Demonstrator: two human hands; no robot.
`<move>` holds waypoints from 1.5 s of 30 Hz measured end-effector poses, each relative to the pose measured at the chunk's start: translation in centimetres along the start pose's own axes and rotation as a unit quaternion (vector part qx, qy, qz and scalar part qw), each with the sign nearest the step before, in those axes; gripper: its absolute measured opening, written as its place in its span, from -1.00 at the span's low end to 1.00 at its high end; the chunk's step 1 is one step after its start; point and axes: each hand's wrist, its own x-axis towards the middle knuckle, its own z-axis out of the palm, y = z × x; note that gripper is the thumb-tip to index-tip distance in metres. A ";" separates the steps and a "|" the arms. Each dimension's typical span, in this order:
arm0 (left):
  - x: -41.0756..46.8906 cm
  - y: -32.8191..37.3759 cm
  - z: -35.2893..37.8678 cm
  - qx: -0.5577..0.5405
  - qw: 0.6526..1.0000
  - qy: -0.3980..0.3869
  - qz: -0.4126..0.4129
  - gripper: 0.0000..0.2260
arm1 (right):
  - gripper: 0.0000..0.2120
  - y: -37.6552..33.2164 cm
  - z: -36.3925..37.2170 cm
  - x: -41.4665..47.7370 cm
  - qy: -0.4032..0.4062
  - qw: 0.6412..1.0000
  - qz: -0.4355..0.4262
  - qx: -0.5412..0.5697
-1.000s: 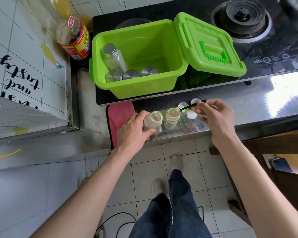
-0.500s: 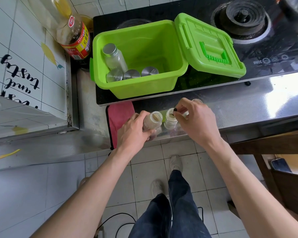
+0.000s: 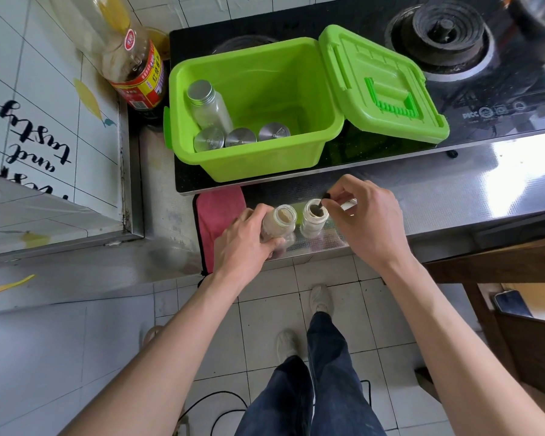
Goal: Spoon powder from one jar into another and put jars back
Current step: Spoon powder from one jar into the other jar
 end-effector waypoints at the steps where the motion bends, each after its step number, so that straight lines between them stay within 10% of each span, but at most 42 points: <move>1: 0.0 0.0 0.0 -0.001 1.000 0.000 0.000 -0.56 | -0.94 0.0 0.0 -0.1 0.003 1.000 0.002 0.003; 18: 0.1 0.2 -0.3 -0.003 1.000 -0.007 -0.007 -0.54 | -0.89 0.6 -1.0 -0.3 0.130 0.942 0.154 0.267; 37: 0.1 0.4 -0.6 0.001 1.000 -0.022 -0.013 -0.56 | -0.90 -2.0 4.1 -0.8 -0.021 0.999 -0.022 0.019; 45: 0.2 0.3 -0.3 0.014 1.000 -0.012 -0.013 -0.54 | -0.86 -1.4 5.1 0.1 -0.092 0.953 0.137 0.252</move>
